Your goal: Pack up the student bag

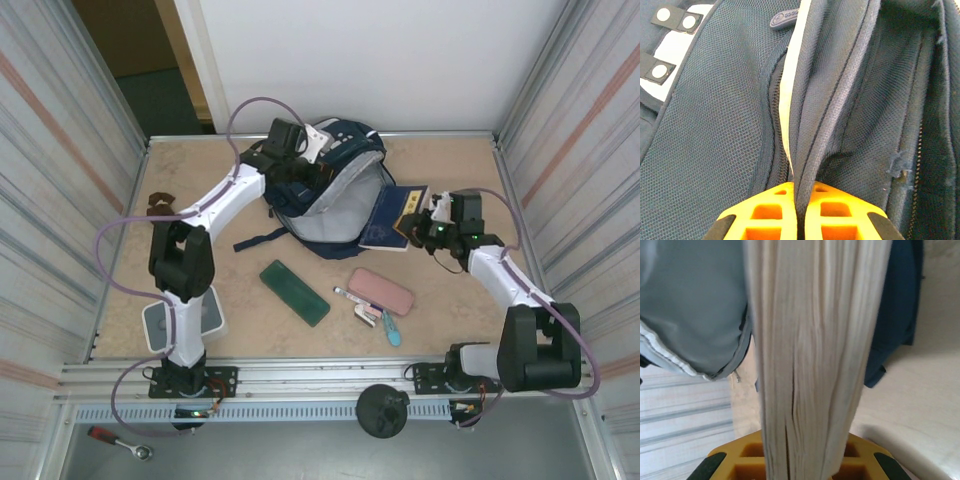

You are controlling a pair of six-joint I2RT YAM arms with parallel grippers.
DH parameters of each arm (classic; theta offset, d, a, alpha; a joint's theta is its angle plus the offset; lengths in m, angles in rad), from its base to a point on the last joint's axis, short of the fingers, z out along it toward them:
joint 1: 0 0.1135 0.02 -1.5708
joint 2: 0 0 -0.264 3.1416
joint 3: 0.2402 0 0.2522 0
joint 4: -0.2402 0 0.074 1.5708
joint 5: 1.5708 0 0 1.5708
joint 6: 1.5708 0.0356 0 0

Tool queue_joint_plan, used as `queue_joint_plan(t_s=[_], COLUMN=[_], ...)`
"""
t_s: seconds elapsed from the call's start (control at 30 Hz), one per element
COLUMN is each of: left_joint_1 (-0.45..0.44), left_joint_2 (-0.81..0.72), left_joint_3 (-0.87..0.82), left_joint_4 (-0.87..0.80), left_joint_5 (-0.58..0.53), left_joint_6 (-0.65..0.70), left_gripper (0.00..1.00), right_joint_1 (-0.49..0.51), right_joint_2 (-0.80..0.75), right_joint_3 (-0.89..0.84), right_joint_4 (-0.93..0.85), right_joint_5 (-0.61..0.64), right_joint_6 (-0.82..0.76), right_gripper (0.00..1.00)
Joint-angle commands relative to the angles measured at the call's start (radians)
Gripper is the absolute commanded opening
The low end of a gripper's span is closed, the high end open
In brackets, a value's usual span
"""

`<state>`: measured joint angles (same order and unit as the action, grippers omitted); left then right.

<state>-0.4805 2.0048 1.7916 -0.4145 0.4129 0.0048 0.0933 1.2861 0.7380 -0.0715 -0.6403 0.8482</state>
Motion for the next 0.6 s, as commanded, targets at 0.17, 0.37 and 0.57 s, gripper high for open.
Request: queue_joint_plan(t_s=[0.17,0.37,0.57], left_joint_1=[0.038,0.060,0.096], left_joint_2=[-0.042,-0.033,-0.015], left_joint_3=[0.101,0.132,0.141], left_joint_4=[0.086,0.126,0.153], left_joint_5=[0.178,0.244,0.295], left_joint_6=[-0.101,-0.164,-0.199], left_gripper=[0.00,0.00,0.00], right_joint_1=[0.175,0.245,0.299], right_joint_2=[0.152,0.353,0.580], right_joint_3=[0.092,0.220,0.407], right_joint_4=[0.303,0.454,0.517], right_joint_5=[0.318,0.391,0.438], right_joint_6=[0.263,0.376,0.429], right_gripper=[0.01,0.01,0.02])
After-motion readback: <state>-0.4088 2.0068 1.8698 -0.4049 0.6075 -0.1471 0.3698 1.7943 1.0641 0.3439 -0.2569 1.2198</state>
